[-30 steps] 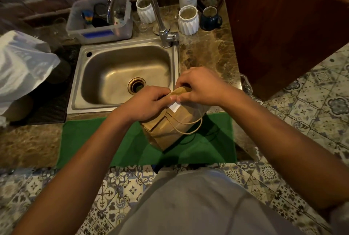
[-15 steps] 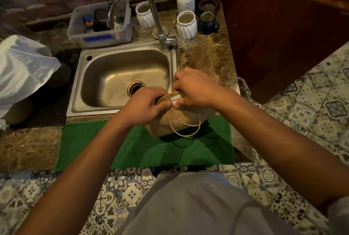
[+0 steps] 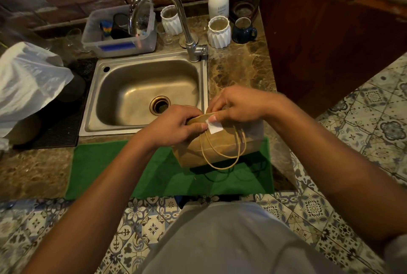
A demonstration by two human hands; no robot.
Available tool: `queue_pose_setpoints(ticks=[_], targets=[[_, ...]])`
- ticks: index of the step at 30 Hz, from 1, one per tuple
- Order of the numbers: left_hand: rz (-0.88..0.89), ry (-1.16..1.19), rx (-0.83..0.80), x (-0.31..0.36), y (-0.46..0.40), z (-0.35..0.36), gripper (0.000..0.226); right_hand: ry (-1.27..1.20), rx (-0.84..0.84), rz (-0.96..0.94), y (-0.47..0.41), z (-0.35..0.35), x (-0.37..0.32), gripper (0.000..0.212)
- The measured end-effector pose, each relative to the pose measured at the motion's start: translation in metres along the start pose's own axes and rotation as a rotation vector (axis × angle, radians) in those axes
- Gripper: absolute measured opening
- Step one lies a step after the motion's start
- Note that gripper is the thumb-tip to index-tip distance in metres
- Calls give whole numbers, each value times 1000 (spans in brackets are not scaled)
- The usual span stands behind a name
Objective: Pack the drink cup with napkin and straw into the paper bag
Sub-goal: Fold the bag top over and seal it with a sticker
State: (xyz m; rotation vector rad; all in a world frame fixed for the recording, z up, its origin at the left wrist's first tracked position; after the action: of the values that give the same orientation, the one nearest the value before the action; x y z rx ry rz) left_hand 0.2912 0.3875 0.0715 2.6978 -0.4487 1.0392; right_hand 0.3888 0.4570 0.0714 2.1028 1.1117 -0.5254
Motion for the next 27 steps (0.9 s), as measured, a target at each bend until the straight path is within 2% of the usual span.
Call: queue_pose_setpoints(ticks=[2,4,7,10,15,17,22,27], targets=[[-22,7,-8,-1,1,5,22,-5,7,29,-1,3,3,32],[-37,-4,0,-3,1,9,27,4,22,41,-1,4,5,33],[-29,-11,3,-1,1,11,23,48,2,76,-2,11,8,15],[-26,-33,-5,-1,1,10,22,138,50,88,-5,18,7,27],[-53,-39,-9,-3,2,11,26,254,-9,103,-4,17,8,26],[-66,-36,0,-5,3,11,28,259,-29,121,-1,15,11,27],[-46,-37,-20,-2,4,13,28,229,134,45,-3,12,-11,32],[-39,-49,-11,-2,8,11,27,246,85,70,0,13,-5,37]])
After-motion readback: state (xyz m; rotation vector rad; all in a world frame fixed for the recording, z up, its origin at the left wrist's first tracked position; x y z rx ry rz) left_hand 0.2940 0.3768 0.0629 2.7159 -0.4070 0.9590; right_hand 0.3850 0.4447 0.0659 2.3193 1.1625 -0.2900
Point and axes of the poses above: each hand's wrist, its own y-axis away from the middle knuckle, its own z-axis out of the palm, x = y × z, the point moved 8 cm from there along -y, towards the middle knuckle, and after that the axes turned 9 degrees about z, right-handed, at the moved point
